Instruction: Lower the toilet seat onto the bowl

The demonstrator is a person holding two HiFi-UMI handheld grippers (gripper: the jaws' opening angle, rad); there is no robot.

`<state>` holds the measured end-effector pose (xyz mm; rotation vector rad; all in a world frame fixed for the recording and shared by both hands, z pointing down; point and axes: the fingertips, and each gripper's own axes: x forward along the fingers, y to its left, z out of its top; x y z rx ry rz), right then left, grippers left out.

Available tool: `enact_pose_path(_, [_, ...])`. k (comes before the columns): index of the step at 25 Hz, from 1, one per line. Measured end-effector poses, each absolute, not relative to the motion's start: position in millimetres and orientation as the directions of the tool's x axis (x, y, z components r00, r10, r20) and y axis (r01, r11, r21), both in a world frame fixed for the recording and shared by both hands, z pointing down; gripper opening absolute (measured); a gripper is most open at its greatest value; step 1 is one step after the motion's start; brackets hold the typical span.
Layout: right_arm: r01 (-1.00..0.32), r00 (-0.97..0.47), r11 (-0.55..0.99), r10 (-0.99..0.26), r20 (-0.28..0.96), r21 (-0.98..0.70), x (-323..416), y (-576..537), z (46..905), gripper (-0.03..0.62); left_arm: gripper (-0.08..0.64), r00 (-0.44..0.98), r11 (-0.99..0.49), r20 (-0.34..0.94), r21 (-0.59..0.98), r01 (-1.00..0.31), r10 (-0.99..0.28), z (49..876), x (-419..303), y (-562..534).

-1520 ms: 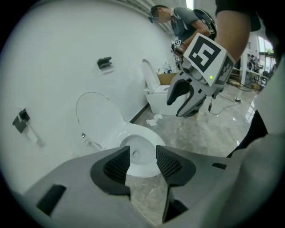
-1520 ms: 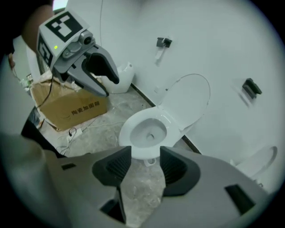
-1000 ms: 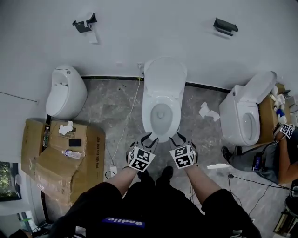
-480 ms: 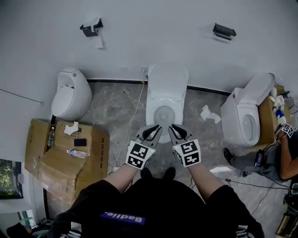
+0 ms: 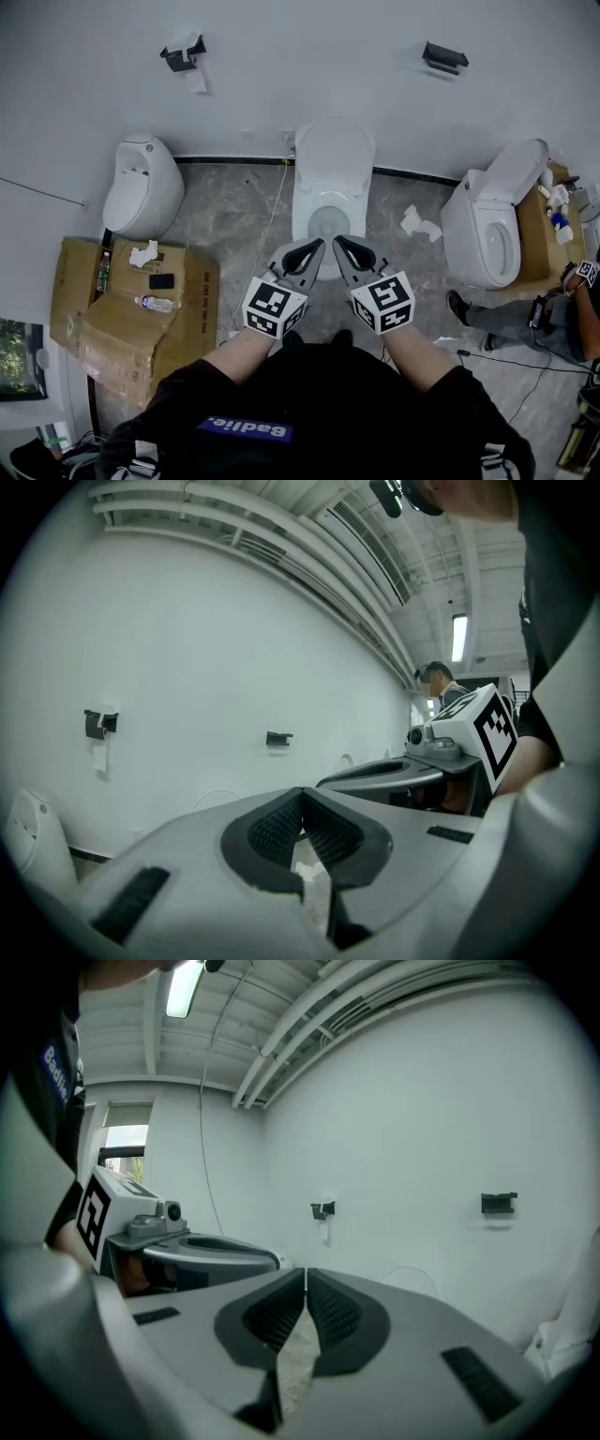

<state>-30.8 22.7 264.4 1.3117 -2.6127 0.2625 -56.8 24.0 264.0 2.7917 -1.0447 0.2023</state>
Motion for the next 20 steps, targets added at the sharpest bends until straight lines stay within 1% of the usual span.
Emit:
enact_pose_path(7, [-0.812,-0.583,0.580,-0.794,0.175,-0.073,-29.2,30.7,236.5,0.029,0.017,0.767,-0.759,0.131,0.112,-0.641,-0.629,239.4,-51.9,28.8])
enact_pose_path(20, [-0.817,-0.576,0.569,-0.798,0.174,-0.093,-22.0,49.7,236.5,0.028,0.017,0.781,-0.775,0.137,0.106,-0.624,-0.610,236.4,-47.5,45.8])
